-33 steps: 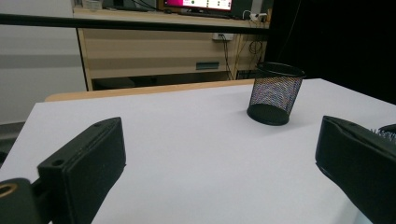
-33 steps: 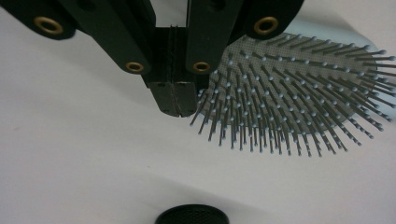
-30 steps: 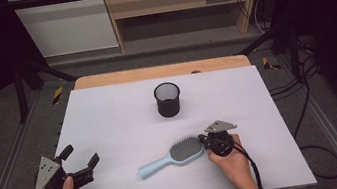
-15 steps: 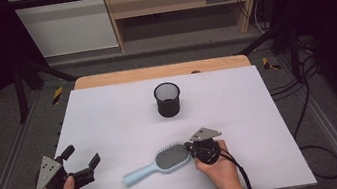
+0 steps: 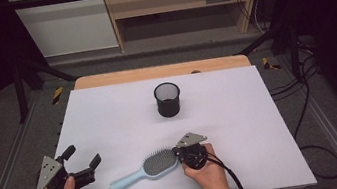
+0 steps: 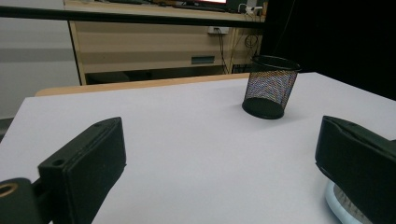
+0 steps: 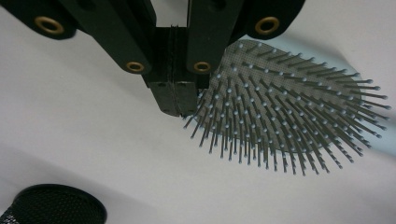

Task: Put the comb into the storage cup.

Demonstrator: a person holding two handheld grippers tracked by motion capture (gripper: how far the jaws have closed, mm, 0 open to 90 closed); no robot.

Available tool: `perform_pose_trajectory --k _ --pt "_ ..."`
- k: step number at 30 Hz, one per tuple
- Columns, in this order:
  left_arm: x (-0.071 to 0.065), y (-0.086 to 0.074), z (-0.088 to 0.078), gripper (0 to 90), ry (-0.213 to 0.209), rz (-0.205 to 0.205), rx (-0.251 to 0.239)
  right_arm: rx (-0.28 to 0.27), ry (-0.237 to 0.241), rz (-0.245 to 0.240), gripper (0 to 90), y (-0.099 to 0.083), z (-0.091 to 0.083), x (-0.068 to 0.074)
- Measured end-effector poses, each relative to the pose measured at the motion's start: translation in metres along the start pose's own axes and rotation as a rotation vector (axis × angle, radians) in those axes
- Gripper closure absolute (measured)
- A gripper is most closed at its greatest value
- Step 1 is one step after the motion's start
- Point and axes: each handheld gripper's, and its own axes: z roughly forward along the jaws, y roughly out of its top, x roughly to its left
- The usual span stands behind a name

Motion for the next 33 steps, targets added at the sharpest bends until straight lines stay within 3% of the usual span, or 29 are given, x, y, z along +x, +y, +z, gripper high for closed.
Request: perform_pose_trajectory --k 14,25,33 --pt "-0.001 0.0 0.0 2.0 -0.006 0.002 0.004 0.003 0.014 -0.025 90.0 0.0 0.001 0.009" --pt "-0.001 0.0 0.0 2.0 -0.006 0.001 0.004 -0.004 0.028 -0.024 90.0 -0.001 0.0 0.006" --pt "0.0 -0.001 0.0 2.2 0.001 0.005 0.016 -0.03 0.028 -0.008 89.9 -0.005 -0.01 -0.004"
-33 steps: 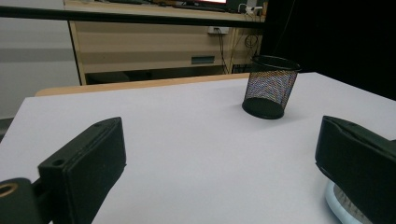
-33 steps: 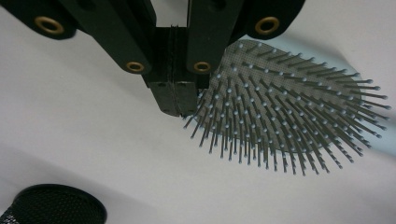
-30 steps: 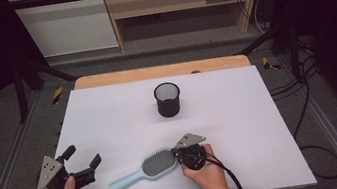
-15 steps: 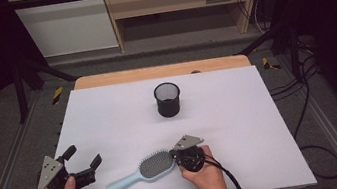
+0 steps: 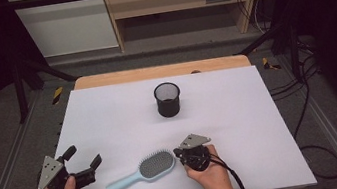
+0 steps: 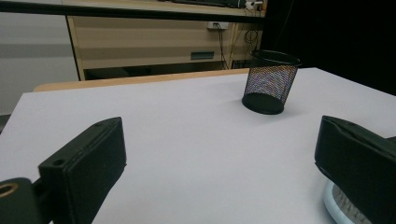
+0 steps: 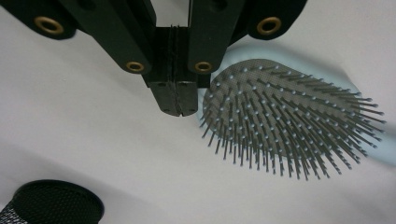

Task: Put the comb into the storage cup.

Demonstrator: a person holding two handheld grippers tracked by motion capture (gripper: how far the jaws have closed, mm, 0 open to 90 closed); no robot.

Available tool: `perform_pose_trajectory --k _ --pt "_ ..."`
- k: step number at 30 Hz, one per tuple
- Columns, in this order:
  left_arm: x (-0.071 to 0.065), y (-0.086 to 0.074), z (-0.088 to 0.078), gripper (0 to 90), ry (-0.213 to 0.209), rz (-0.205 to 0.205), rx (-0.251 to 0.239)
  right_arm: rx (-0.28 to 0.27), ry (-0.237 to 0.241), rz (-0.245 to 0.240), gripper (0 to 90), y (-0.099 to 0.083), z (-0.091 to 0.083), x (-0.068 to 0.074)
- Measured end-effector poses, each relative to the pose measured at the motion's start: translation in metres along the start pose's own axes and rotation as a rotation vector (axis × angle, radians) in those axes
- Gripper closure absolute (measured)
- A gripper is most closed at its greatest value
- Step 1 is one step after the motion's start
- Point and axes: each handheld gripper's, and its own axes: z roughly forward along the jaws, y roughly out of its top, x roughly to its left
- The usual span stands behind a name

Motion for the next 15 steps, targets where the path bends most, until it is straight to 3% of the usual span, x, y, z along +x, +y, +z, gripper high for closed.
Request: perform_pose_trajectory --k 4,15 --pt "0.0 0.0 0.0 2.2 -0.002 0.001 0.001 -0.019 -0.004 0.003 89.4 0.0 -0.005 -0.005" --pt "0.0 0.0 0.001 2.2 -0.009 0.002 0.006 -0.125 -0.031 0.048 77.2 -0.008 -0.045 -0.044"
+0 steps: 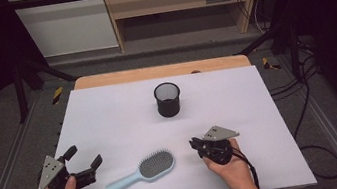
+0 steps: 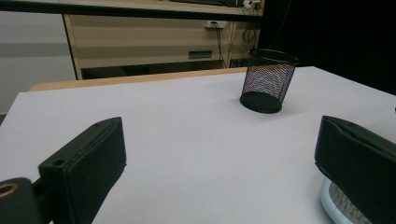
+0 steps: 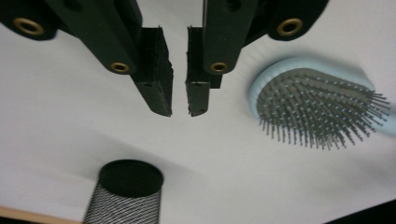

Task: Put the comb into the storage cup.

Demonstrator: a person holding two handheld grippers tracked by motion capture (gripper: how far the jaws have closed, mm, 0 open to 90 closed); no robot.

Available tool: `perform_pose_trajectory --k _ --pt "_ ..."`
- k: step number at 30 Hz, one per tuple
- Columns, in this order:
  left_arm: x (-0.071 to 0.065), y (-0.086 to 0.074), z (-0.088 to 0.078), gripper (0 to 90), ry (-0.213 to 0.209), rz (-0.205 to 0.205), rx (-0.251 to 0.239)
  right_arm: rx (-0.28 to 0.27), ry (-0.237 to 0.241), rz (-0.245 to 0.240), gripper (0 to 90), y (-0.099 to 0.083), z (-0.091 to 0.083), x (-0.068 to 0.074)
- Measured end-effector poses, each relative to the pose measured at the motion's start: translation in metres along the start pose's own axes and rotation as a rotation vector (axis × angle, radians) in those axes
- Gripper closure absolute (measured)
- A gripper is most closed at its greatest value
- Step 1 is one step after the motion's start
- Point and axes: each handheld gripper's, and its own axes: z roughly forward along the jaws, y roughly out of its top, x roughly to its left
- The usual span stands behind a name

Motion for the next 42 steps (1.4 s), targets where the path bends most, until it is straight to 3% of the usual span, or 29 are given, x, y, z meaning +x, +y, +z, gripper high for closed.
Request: perform_pose_trajectory --k 4,5,8,15,17,19,20,26,35,42 --pt "0.0 0.0 0.0 2.2 0.01 0.007 0.002 -0.031 -0.008 0.015 71.3 -0.001 -0.008 -0.01" --pt "0.0 0.001 -0.001 2.8 0.029 0.009 -0.011 -0.045 -0.013 0.021 64.9 -0.002 -0.011 -0.014" --pt "0.003 0.0 -0.003 2.5 0.031 -0.01 -0.019 -0.07 -0.017 0.025 55.4 -0.001 -0.017 -0.021" --pt "0.006 -0.002 -0.003 2.1 0.03 -0.025 -0.011 -0.121 -0.055 0.049 24.0 -0.001 -0.037 -0.045" --pt "0.004 0.0 -0.005 2.0 0.024 -0.019 -0.01 -0.159 -0.091 0.056 16.6 -0.005 -0.046 -0.053" --pt "0.003 0.001 -0.006 2.0 0.016 -0.031 -0.014 -0.173 -0.1 0.063 13.0 -0.006 -0.049 -0.056" --pt "0.001 0.002 -0.007 1.8 0.002 -0.044 -0.022 -0.208 -0.126 0.076 7.6 -0.009 -0.058 -0.063" --pt "-0.002 0.004 -0.006 1.8 -0.027 -0.028 0.001 -0.256 -0.173 0.074 6.5 -0.017 -0.076 -0.075" --pt "-0.013 0.007 -0.003 1.8 -0.095 0.035 0.043 -0.243 -0.181 0.045 6.9 -0.022 -0.077 -0.075" --pt "-0.029 0.01 0.004 1.9 -0.194 0.101 0.123 -0.241 -0.193 0.058 7.1 -0.024 -0.075 -0.077"
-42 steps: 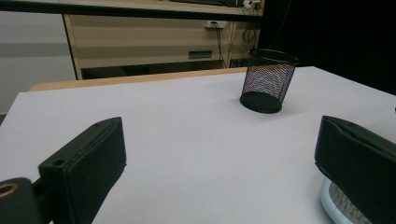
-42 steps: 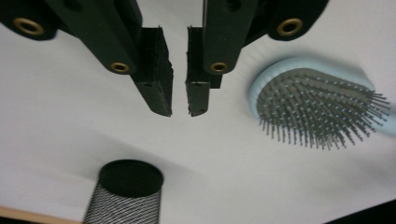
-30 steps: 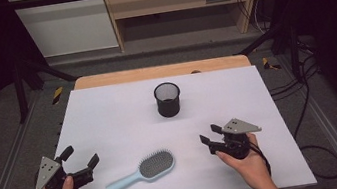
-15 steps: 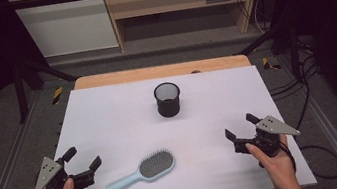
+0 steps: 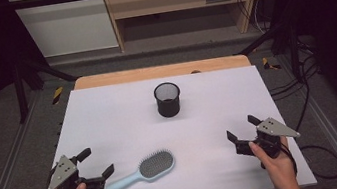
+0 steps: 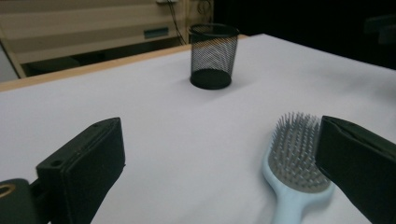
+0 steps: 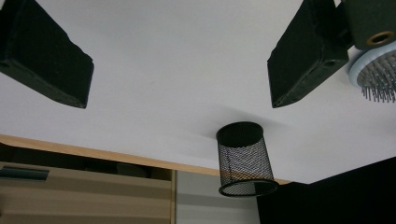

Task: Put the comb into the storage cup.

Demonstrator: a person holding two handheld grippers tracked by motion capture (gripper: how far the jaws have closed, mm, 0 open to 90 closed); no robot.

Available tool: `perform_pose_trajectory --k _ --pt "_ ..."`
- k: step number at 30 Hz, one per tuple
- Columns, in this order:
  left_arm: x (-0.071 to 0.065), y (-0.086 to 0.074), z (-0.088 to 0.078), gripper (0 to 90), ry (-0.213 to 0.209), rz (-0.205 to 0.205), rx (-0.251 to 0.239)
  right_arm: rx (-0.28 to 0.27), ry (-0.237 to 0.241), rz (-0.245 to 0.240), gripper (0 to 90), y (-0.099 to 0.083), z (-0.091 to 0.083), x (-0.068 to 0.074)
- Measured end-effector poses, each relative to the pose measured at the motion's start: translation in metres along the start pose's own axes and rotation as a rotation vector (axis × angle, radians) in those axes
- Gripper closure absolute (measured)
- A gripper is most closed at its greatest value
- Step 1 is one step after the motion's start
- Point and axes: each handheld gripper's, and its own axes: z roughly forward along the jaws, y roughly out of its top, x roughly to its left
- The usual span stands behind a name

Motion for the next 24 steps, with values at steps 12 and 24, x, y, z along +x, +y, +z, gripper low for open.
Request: perform_pose_trajectory --k 12,24 --pt "-0.023 0.0 0.027 3.5 -0.147 0.089 0.219 -0.008 -0.001 0.004 7.2 -0.001 -0.001 -0.002" --pt "-0.026 -0.01 0.041 6.4 -0.217 0.12 0.343 0.021 0.008 -0.024 7.5 -0.003 0.007 0.005"
